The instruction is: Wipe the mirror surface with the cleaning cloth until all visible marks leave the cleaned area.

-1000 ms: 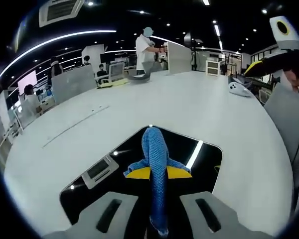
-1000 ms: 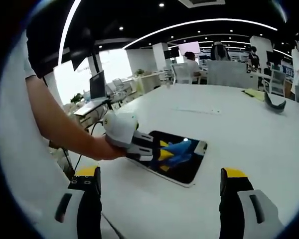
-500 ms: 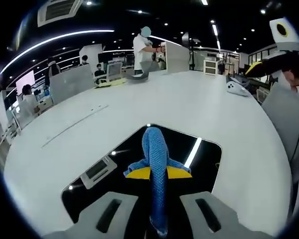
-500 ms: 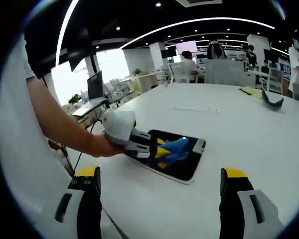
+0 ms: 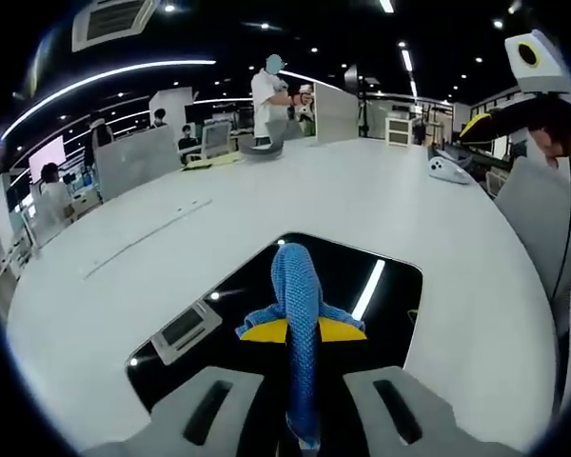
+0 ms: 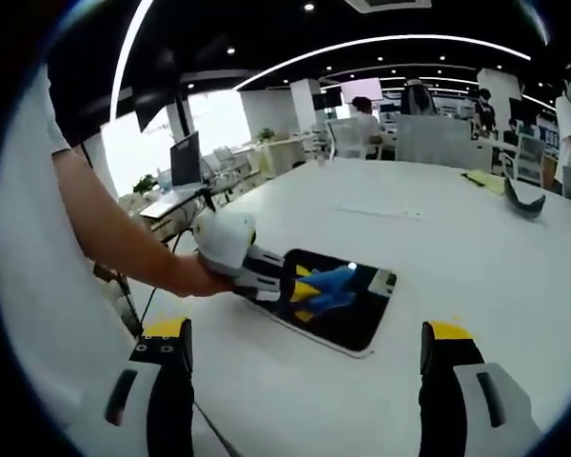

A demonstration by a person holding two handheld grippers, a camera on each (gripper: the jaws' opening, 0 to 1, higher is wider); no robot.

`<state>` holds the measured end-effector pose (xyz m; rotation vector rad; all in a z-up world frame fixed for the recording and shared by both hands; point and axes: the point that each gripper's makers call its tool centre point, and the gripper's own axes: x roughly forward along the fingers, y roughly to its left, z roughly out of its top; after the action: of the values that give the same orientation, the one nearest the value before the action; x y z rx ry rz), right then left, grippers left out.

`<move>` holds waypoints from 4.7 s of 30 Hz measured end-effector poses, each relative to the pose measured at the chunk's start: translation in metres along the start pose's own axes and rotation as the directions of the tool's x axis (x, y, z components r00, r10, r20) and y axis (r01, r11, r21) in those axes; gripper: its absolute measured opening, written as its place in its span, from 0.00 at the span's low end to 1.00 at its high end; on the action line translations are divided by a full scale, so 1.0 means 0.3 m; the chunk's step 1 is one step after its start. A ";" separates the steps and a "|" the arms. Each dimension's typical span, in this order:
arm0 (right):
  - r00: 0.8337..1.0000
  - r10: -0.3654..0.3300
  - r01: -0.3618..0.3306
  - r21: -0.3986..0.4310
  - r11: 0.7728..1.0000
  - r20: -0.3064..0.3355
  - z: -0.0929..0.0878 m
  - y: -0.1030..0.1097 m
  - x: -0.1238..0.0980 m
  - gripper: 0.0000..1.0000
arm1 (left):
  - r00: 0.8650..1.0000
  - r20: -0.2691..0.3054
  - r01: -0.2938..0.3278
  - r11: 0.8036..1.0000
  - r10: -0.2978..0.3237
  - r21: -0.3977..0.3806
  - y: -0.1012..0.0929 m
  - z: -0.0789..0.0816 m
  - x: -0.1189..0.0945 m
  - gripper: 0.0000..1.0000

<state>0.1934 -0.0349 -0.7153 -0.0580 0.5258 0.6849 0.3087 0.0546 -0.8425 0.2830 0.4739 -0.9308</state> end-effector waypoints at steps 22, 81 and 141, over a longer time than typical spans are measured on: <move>0.999 -0.013 0.014 0.016 1.000 -0.048 -0.016 -0.001 0.010 1.00 | 0.998 0.031 0.053 0.998 -0.054 0.016 0.046 -0.037 -0.067 0.07; 0.999 -0.017 0.018 0.043 0.999 -0.029 -0.008 -0.003 0.010 0.97 | 1.000 0.006 0.009 0.999 -0.009 0.037 0.151 -0.136 -0.235 0.07; 0.999 0.023 -0.022 0.046 0.999 -0.023 -0.024 0.027 0.045 0.98 | 0.999 -0.043 -0.034 0.999 0.033 -0.024 0.157 -0.168 -0.282 0.07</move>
<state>0.1940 -0.0223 -0.7270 -0.0176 0.5654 0.6942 0.2912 0.1624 -0.8416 0.2880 0.5177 -0.8871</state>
